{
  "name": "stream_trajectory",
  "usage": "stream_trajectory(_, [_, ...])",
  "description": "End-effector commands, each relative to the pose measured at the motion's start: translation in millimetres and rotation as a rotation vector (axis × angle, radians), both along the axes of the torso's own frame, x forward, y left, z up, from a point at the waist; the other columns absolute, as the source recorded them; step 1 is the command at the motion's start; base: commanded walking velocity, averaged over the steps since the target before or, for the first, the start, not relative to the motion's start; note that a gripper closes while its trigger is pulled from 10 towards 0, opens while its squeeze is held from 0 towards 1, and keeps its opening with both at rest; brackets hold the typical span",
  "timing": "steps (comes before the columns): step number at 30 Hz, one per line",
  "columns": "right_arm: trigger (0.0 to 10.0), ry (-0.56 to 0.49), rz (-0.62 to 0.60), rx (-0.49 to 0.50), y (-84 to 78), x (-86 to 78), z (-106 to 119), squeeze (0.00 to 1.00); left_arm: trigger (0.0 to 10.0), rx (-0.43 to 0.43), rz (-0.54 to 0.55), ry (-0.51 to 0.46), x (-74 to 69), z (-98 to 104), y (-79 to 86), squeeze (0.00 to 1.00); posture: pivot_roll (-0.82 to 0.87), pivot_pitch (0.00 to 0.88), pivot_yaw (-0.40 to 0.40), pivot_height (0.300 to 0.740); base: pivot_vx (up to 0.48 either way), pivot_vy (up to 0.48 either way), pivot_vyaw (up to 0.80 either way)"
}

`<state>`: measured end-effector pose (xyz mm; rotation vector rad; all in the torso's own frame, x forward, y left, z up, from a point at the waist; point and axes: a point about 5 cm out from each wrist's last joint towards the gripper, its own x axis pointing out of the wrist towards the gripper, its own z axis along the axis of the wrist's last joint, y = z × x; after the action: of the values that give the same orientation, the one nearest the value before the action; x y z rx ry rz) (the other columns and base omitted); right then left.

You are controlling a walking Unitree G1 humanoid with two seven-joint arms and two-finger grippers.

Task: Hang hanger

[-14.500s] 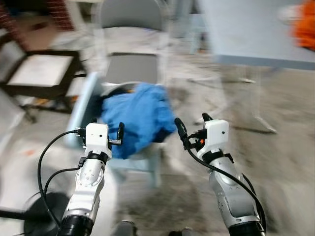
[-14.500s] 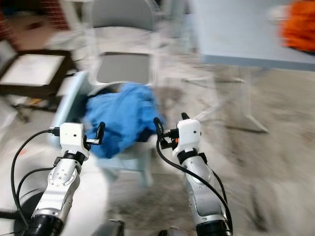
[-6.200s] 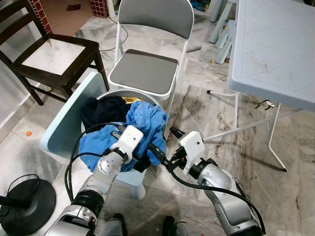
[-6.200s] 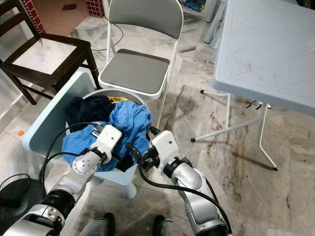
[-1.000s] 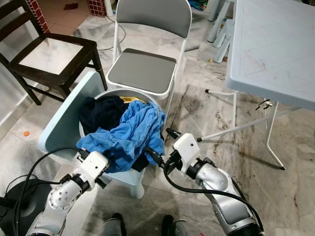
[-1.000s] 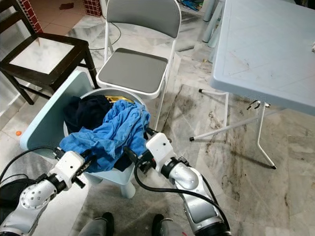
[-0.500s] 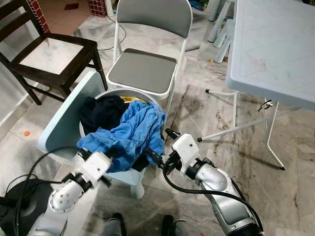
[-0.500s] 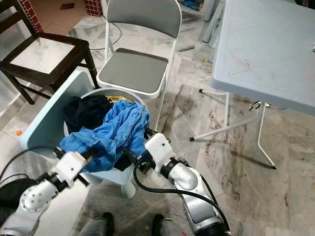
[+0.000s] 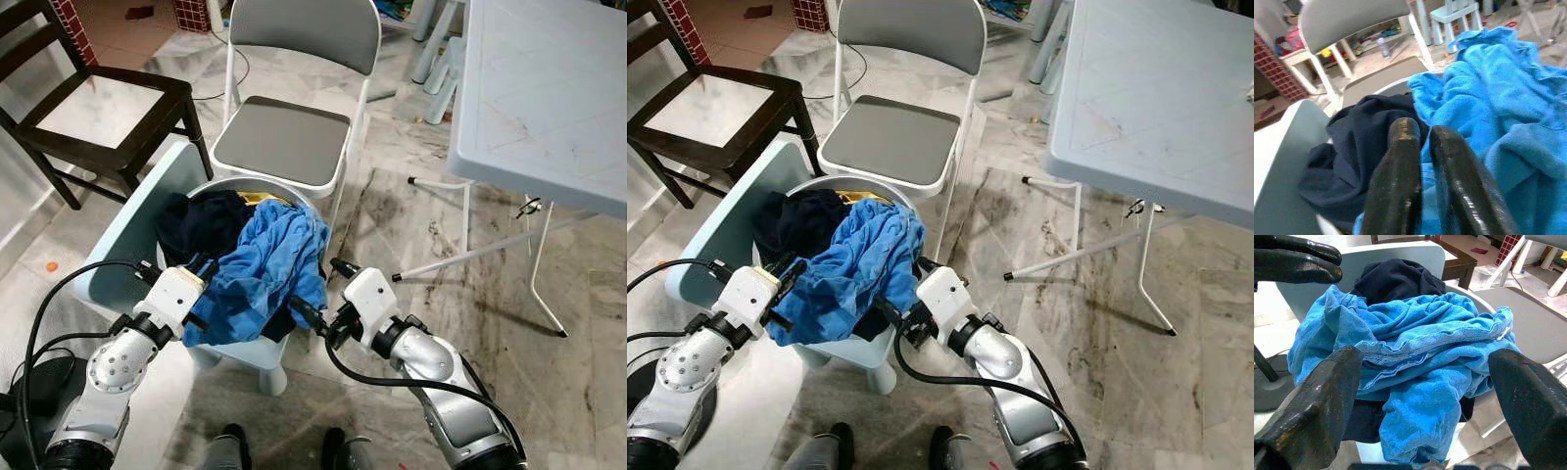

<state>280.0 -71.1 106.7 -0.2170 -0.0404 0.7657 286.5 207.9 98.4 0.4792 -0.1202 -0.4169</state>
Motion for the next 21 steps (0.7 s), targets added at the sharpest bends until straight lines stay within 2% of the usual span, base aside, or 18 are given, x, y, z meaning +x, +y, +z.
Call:
stream_trajectory(1, [10.0, 0.013, -0.001, -0.008, -0.8, -1.8, -4.5, 0.00, 10.0, -0.016, -0.030, 0.032, -2.3, -4.3, -3.8, 1.00, 0.14, 0.260, -0.086, 0.740, 0.000, 0.000, 0.00])
stream_trajectory(4, [10.0, 0.013, -0.002, -0.008, -0.9, -2.0, -4.5, 0.00, 10.0, -0.065, -0.068, 0.056, -1.6, -2.0, -8.3, 1.00, 0.14, 0.261, -0.086, 0.740, 0.000, 0.000, 0.00])
stream_trajectory(9, [10.0, 0.015, -0.004, -0.007, -0.9, -2.5, -5.0, 0.00, 10.0, -0.085, -0.099, 0.076, -1.4, -0.6, -10.4, 1.00, 0.14, 0.262, -0.084, 0.740, 0.000, 0.000, 0.00])
stream_trajectory(12, [10.0, 0.017, -0.006, -0.009, -1.4, -3.2, -5.9, 0.00, 10.0, -0.098, -0.139, 0.123, -2.5, -2.7, -11.3, 1.00, 0.14, 0.263, -0.087, 0.740, 0.000, 0.000, 0.00])
stream_trajectory(21, [10.0, 0.016, -0.003, -0.016, -2.5, -3.2, -5.7, 0.00, 10.0, -0.076, -0.193, 0.199, -3.4, -5.6, -6.6, 1.00, 0.13, 0.265, -0.090, 0.740, 0.000, 0.000, 0.00])
